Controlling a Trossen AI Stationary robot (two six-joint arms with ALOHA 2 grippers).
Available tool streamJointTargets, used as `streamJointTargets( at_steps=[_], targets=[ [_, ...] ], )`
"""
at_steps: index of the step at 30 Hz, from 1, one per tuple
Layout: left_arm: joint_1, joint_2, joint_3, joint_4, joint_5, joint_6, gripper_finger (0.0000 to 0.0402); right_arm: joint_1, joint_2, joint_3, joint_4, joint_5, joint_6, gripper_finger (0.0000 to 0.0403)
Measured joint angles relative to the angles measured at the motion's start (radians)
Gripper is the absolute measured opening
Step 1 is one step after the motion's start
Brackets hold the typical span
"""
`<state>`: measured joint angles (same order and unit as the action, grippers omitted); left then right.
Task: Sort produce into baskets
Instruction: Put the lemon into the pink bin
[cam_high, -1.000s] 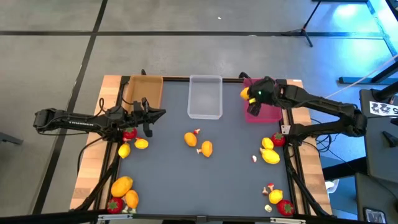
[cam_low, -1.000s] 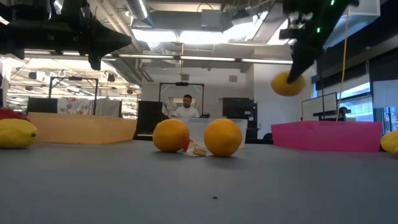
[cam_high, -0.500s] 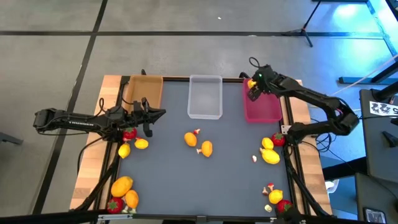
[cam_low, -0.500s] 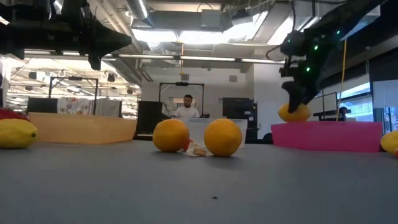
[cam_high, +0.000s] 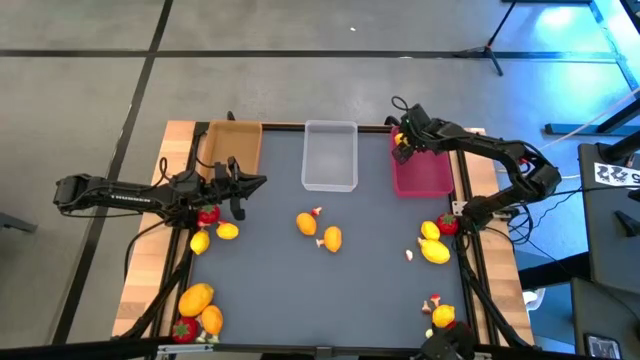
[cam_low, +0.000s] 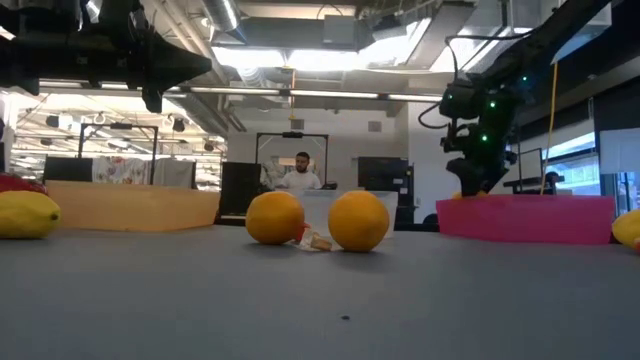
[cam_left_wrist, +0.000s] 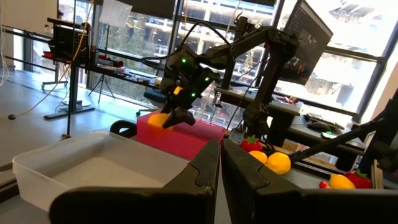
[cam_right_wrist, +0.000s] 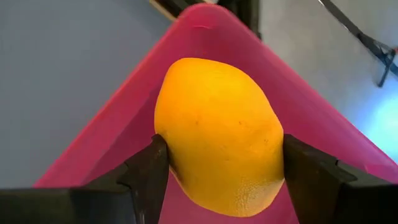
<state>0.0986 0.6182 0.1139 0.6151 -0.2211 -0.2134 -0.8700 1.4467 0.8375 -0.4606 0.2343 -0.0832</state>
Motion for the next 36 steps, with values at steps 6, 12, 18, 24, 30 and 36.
streamJointTargets(
  at_steps=[6, 12, 18, 24, 30, 36],
  targets=[
    [0.000, 0.000, 0.000, 0.000, 0.000, -0.001, 0.0015, -0.001, 0.000, 0.000, 0.028, -0.001, -0.005, 0.0270],
    [0.000, 0.000, 0.000, -0.001, 0.000, 0.000, 0.0015, -0.001, 0.000, 0.000, 0.050, 0.008, -0.012, 0.0337],
    [0.000, 0.000, 0.000, -0.002, 0.000, 0.000, 0.0015, 0.000, -0.029, 0.000, 0.012, 0.009, -0.033, 0.0390],
    [0.000, 0.000, 0.000, -0.002, 0.000, 0.000, 0.0015, 0.081, -0.149, 0.000, -0.016, -0.008, -0.028, 0.0396],
    [0.000, 0.000, 0.000, 0.002, 0.000, 0.001, 0.0015, 0.237, -0.277, 0.000, 0.002, -0.073, -0.016, 0.0392],
    [0.000, 0.000, 0.000, 0.003, 0.000, 0.017, 0.0015, 0.377, -0.323, 0.000, 0.031, -0.153, 0.103, 0.0392]
  ],
)
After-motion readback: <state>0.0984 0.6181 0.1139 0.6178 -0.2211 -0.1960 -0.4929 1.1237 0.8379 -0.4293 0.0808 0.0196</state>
